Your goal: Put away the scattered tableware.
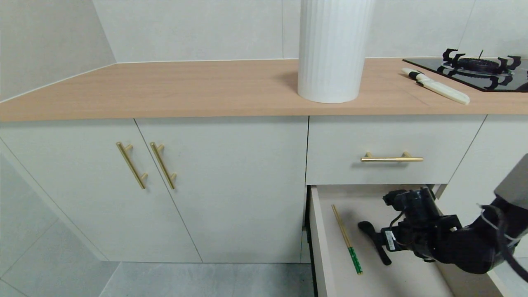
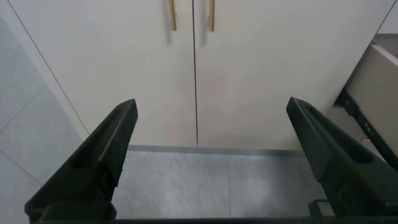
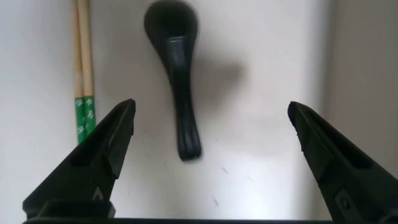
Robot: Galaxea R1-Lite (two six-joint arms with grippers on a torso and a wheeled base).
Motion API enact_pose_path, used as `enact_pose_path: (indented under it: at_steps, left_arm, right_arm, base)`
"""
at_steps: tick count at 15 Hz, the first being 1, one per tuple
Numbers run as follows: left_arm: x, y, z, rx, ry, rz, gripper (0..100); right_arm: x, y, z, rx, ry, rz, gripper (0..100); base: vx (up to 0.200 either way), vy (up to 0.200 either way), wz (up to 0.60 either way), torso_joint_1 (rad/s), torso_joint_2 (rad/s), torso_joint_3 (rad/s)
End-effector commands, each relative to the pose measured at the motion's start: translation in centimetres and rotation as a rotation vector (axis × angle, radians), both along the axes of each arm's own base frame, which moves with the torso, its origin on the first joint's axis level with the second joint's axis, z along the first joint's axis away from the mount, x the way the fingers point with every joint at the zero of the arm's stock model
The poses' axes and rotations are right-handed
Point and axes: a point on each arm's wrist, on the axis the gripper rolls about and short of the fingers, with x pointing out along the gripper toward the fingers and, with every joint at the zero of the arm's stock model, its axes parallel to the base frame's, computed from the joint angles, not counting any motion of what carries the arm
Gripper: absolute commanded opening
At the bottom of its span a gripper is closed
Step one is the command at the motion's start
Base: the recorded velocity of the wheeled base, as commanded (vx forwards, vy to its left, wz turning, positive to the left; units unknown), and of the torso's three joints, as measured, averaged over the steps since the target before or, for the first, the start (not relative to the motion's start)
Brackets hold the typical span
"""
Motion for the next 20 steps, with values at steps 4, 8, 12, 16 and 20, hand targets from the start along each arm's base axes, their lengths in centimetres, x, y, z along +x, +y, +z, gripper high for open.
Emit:
enact_pose_path:
  at_steps: [4,8,12,16,20]
  left_arm:
    - [0.0,0.0,0.0,0.0,0.001,0.0,100]
    - [0.0,0.0,0.0,0.0,0.001,0.0,100]
    - [0.0,0.0,0.0,0.0,0.0,0.0,100]
    - [0.0,0.0,0.0,0.0,0.001,0.001,100]
    - [0.0,0.0,0.0,0.0,0.0,0.0,100]
  right_arm:
    - [-5.2,-1.5,6.9,0.093,-0.063,0.033,100]
    - [-8.3,-1.8,8.5,0.112,-0.091,0.073,100]
    - [-11.0,-1.5,11.0,0.121,-0.101,0.139,100]
    - [-11.8,-1.6,11.4,0.122,-0.102,0.154,100]
    - [-12.0,-1.6,11.3,0.119,-0.096,0.157,100]
  base:
    - [0.0,0.0,0.0,0.0,0.0,0.0]
    - [0.0,0.0,0.0,0.0,0.0,0.0]
    - [0.0,0.0,0.0,0.0,0.0,0.0]
    - [0.0,0.0,0.0,0.0,0.0,0.0]
    - [-0.05,0.0,0.0,0.001,0.0,0.003]
